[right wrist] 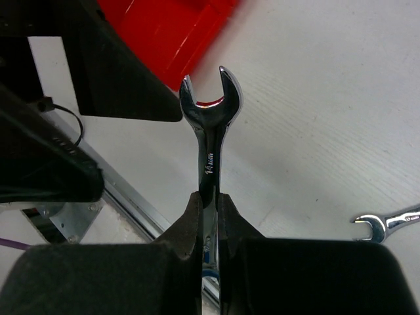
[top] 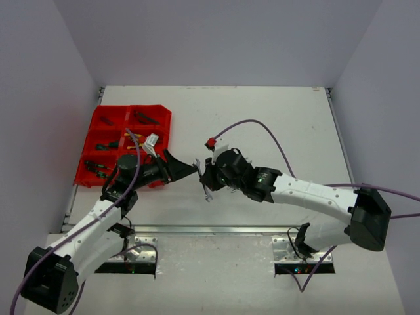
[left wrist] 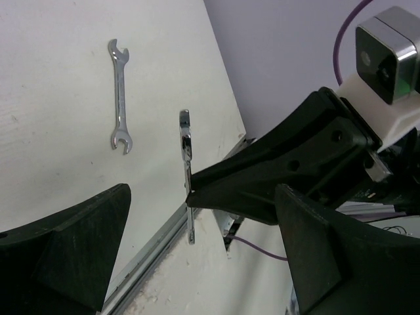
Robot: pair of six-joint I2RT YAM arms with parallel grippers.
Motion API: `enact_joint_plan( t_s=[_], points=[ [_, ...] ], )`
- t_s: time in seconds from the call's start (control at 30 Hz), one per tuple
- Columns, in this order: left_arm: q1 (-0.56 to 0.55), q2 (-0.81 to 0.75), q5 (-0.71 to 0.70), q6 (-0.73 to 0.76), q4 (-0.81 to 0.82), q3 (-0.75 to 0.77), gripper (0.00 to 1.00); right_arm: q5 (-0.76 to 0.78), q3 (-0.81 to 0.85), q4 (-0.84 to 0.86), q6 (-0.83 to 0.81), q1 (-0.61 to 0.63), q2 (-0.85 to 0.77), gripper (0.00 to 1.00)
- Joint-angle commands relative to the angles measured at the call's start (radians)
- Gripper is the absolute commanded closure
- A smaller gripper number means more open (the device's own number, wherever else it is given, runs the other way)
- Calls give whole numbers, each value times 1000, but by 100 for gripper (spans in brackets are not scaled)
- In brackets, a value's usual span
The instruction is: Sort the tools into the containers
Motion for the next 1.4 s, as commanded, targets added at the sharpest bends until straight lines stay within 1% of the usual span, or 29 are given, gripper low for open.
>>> enact_joint_plan(
  t_s=[0.0,0.1,0.17,0.2,0.23,0.27,0.3,0.4,0.5,0.57,0.6,0.63,0.67,0.7,0.73,0.77,0.8,0.83,0.87,0.9,0.93,0.97,1.0,1.07,1.13,1.2,1.27,1.37],
  points=[
    [-25,45,-38,-28,145,3,13,-31,50,103,-50,32,-10,100],
    [-32,78,-42,-34,176,1,20,-34,54,107,-50,40,-11,100],
    [-45,95,-45,-45,200,-1,29,-47,54,106,-48,42,-9,100],
    [-52,102,-49,-47,213,-4,37,-52,58,106,-48,43,-7,100],
    [-60,106,-52,-52,221,-4,42,-59,62,123,-46,44,-3,100],
    [-68,110,-55,-57,230,-3,52,-64,67,133,-45,46,2,100],
    [-76,114,-56,-61,241,-2,67,-64,72,133,-45,47,7,100],
    [-90,119,-57,-61,241,5,98,-40,72,139,-38,48,8,100],
    [-91,109,-65,-58,234,10,100,-19,72,144,-36,48,-4,100],
    [-91,104,-84,-44,196,26,100,-12,68,149,-34,48,-15,100],
    [-91,99,-114,-30,171,36,100,-5,65,147,-34,48,-20,99],
    [-91,87,-154,-16,131,51,100,10,61,136,-31,48,-30,95],
    [-91,82,-170,0,84,57,100,28,59,132,-28,48,-34,82],
    [-90,75,-239,30,-11,95,100,66,53,111,-19,48,-44,55],
    [-86,63,-355,68,-134,158,100,116,43,75,-5,47,-60,23],
    [-81,57,-462,81,-219,180,100,157,30,52,-1,47,-79,5],
    [-42,52,-614,88,-306,215,100,205,7,27,10,44,-112,1],
    [10,46,-733,94,-378,250,100,249,-15,-13,24,41,-145,1],
    [77,43,-746,91,-405,255,100,284,-29,-65,37,38,-176,1],
    [169,44,-728,89,-417,256,100,321,-44,-111,54,32,-213,1],
    [221,50,-719,87,-421,260,100,339,-60,-133,65,29,-239,1],
    [232,52,-726,86,-433,262,100,356,-63,-138,73,25,-269,1],
    [313,74,-759,76,-468,281,100,371,-89,-168,82,17,-321,1],
    [367,105,-919,19,-499,302,100,371,-135,-181,85,10,-399,1],
    [373,110,-1014,-35,-467,288,100,367,-166,-184,80,8,-443,1],
    [373,124,-1079,-72,-408,266,100,368,-188,-197,79,4,-490,1],
    [375,160,-1091,-77,-362,260,100,366,-202,-213,70,4,-536,1],
    [373,190,-1116,-96,-351,234,100,377,-221,-225,61,3,-582,1]
  ],
)
